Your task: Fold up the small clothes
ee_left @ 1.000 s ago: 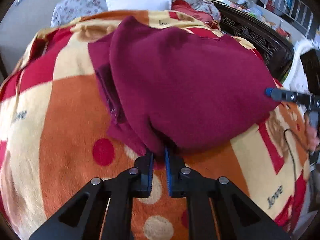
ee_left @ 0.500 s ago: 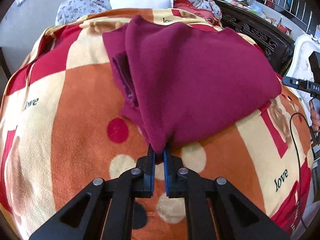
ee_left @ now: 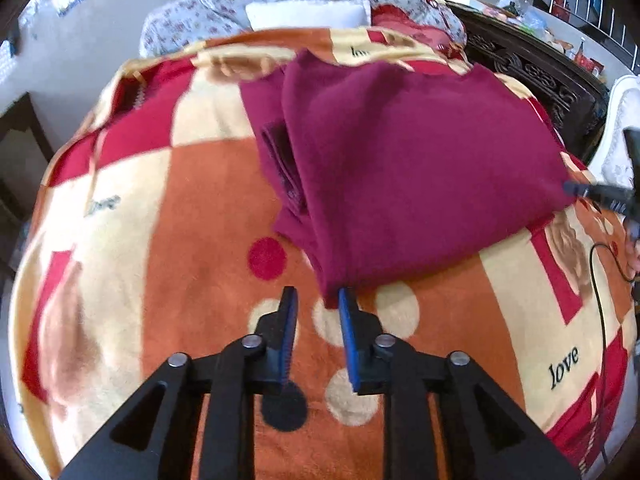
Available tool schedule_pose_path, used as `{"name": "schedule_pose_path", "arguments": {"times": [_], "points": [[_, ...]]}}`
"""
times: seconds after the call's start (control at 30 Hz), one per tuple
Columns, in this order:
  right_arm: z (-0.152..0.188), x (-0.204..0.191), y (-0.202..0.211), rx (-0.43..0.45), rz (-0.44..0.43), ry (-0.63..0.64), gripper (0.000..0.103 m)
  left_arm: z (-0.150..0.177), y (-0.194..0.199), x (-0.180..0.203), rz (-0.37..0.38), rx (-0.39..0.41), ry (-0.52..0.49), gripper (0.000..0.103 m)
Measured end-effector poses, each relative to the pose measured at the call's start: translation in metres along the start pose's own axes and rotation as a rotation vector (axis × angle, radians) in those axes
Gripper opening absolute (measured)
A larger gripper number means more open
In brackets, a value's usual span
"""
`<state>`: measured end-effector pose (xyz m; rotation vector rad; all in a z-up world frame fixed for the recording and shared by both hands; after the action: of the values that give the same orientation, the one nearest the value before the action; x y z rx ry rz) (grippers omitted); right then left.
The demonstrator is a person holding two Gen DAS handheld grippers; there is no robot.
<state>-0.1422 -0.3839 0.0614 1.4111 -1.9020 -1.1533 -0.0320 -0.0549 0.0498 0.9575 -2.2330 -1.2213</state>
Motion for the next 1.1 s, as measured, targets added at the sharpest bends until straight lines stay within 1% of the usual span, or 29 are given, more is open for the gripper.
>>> {"name": "schedule_pose_path", "arguments": {"times": [0.03, 0.07, 0.1, 0.13, 0.17, 0.2, 0.23, 0.27, 0.33, 0.4, 0.43, 0.5, 0.53, 0.57, 0.6, 0.63, 0.67, 0.7, 0.73, 0.77, 0.8, 0.87, 0.93, 0.97, 1.0, 1.03, 1.1], "points": [[0.000, -0.004, -0.006, -0.022, 0.014, 0.022, 0.007, -0.003, 0.004, -0.001, -0.006, 0.009, 0.009, 0.023], [-0.001, -0.008, -0.005, -0.019, 0.037, 0.042, 0.010, -0.005, 0.008, -0.002, -0.008, 0.017, 0.017, 0.023], [-0.004, -0.011, 0.002, -0.006, 0.049, 0.051, 0.014, -0.011, 0.013, -0.005, -0.006, 0.027, 0.026, 0.027], [-0.006, -0.012, 0.008, 0.007, 0.057, 0.050, 0.023, -0.017, 0.017, -0.007, -0.006, 0.037, 0.030, 0.038], [-0.009, -0.013, 0.017, 0.029, 0.079, 0.038, 0.033, -0.024, 0.021, -0.008, -0.008, 0.050, 0.034, 0.046], [-0.013, -0.013, 0.026, 0.058, 0.090, 0.027, 0.040, -0.033, 0.025, -0.009, -0.013, 0.070, 0.044, 0.062], [-0.017, -0.015, 0.036, 0.095, 0.080, 0.017, 0.055, -0.043, 0.027, -0.011, -0.020, 0.096, 0.057, 0.071], [-0.020, -0.018, 0.043, 0.122, 0.057, 0.006, 0.066, -0.053, 0.028, -0.011, -0.024, 0.118, 0.070, 0.073], [-0.030, -0.026, 0.048, 0.145, -0.007, -0.005, 0.067, -0.081, 0.022, -0.013, -0.022, 0.131, 0.098, 0.074], [-0.039, -0.035, 0.042, 0.137, -0.044, 0.007, 0.067, -0.109, 0.008, -0.017, -0.024, 0.121, 0.132, 0.074], [-0.046, -0.042, 0.036, 0.136, -0.045, 0.033, 0.067, -0.123, -0.001, -0.018, -0.028, 0.115, 0.143, 0.074], [-0.055, -0.051, 0.027, 0.139, -0.019, 0.070, 0.067, -0.145, -0.019, -0.020, -0.030, 0.093, 0.161, 0.074], [-0.061, -0.053, 0.021, 0.144, -0.008, 0.081, 0.065, -0.155, -0.029, -0.022, -0.043, 0.086, 0.175, 0.072], [-0.064, -0.055, 0.017, 0.145, -0.013, 0.082, 0.060, -0.161, -0.036, -0.024, -0.061, 0.084, 0.187, 0.069], [-0.069, -0.055, 0.013, 0.143, -0.023, 0.081, 0.056, -0.169, -0.047, -0.027, -0.073, 0.071, 0.200, 0.061], [-0.074, -0.055, 0.007, 0.141, -0.027, 0.080, 0.051, -0.172, -0.054, -0.027, -0.074, 0.055, 0.207, 0.049], [-0.079, -0.056, 0.003, 0.140, -0.021, 0.084, 0.048, -0.176, -0.062, -0.029, -0.074, 0.033, 0.218, 0.041], [-0.084, -0.057, -0.001, 0.139, -0.013, 0.088, 0.046, -0.179, -0.071, -0.032, -0.074, 0.012, 0.228, 0.025], [-0.088, -0.057, -0.005, 0.139, -0.004, 0.090, 0.042, -0.181, -0.078, -0.034, -0.068, -0.006, 0.230, 0.015], [-0.093, -0.055, -0.009, 0.144, 0.006, 0.081, 0.039, -0.182, -0.082, -0.034, -0.061, -0.015, 0.232, 0.013], [-0.097, -0.053, -0.011, 0.146, 0.009, 0.068, 0.039, -0.183, -0.083, -0.034, -0.068, -0.011, 0.232, 0.008], [-0.108, -0.045, -0.017, 0.146, 0.014, 0.028, 0.039, -0.186, -0.076, -0.032, -0.093, 0.020, 0.214, 0.007], [-0.118, -0.034, -0.030, 0.124, 0.040, -0.013, 0.039, -0.187, -0.071, -0.035, -0.129, 0.063, 0.215, 0.007], [-0.121, -0.026, -0.039, 0.106, 0.060, -0.038, 0.038, -0.188, -0.074, -0.038, -0.135, 0.057, 0.225, 0.007], [-0.124, -0.020, -0.047, 0.097, 0.066, -0.062, 0.038, -0.188, -0.083, -0.044, -0.132, 0.028, 0.250, 0.007], [-0.127, -0.012, -0.056, 0.092, 0.061, -0.096, 0.038, -0.188, -0.087, -0.046, -0.125, 0.019, 0.266, 0.007], [-0.132, -0.003, -0.063, 0.098, 0.053, -0.135, 0.038, -0.188, -0.089, -0.047, -0.121, 0.023, 0.269, 0.007]]}}
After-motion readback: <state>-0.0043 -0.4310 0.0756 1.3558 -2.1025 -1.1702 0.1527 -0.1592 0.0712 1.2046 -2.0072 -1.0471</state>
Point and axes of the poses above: each gripper's, at about its wrist camera, not at the fingertips, and y roughly against the way its jaws point, x to its right, z to its underside, the point moved 1 cm from there along -y, roughly the way its jaws point, and after that the axes turned 4 degrees about -x, right-handed, at the moved point
